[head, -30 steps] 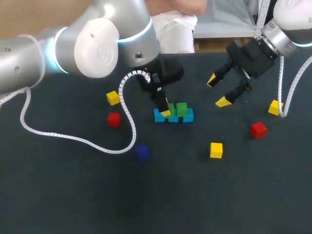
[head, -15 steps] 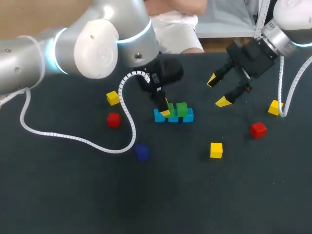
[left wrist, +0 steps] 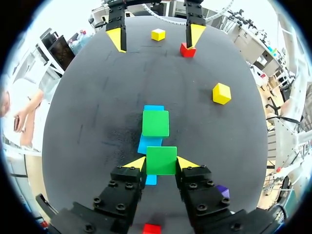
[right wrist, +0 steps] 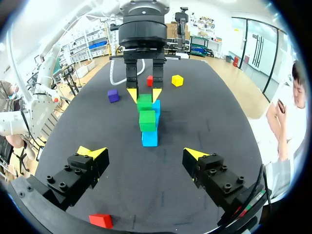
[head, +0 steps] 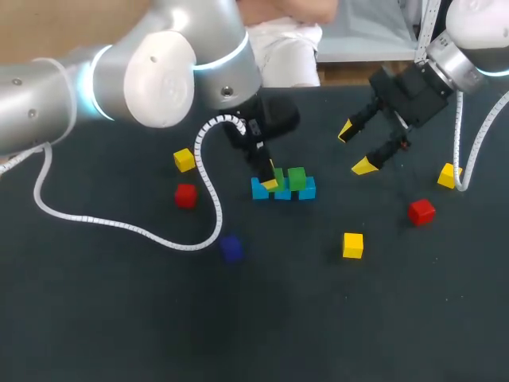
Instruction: Place the blue cubes, place green cubes on the blue cubes, place the yellow cubes on the green cubes, then place the red cubes on the yellow cubes, and place purple cube on the red cubes.
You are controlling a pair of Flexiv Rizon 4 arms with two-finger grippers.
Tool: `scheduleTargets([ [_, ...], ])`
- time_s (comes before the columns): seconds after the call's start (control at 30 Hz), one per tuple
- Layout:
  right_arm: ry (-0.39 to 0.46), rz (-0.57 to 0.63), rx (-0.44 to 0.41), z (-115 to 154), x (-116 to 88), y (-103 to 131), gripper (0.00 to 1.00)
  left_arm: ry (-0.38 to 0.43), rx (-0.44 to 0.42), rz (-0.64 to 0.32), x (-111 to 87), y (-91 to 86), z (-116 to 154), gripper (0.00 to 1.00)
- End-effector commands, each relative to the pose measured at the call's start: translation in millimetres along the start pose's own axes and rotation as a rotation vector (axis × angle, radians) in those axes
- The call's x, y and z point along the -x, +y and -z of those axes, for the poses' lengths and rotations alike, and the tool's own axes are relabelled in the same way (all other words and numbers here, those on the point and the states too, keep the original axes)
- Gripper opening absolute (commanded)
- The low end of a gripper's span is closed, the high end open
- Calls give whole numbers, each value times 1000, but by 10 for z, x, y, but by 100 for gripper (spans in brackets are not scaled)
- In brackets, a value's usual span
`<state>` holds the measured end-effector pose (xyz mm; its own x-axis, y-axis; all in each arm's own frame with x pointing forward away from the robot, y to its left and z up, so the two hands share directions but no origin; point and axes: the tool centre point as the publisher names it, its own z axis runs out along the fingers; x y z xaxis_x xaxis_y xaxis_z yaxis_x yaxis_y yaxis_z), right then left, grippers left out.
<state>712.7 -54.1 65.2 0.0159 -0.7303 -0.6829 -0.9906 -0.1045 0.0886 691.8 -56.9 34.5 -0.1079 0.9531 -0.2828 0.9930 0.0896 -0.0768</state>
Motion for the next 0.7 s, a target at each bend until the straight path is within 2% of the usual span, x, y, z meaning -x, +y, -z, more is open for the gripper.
scheduleTargets([
  [0.03,-1,0,-2,1,0,8,100,6,-4,2,-4,29,10,0],
  [0.7,-1,0,-2,1,0,8,100,4,-8,3,-8,68,-15,0],
])
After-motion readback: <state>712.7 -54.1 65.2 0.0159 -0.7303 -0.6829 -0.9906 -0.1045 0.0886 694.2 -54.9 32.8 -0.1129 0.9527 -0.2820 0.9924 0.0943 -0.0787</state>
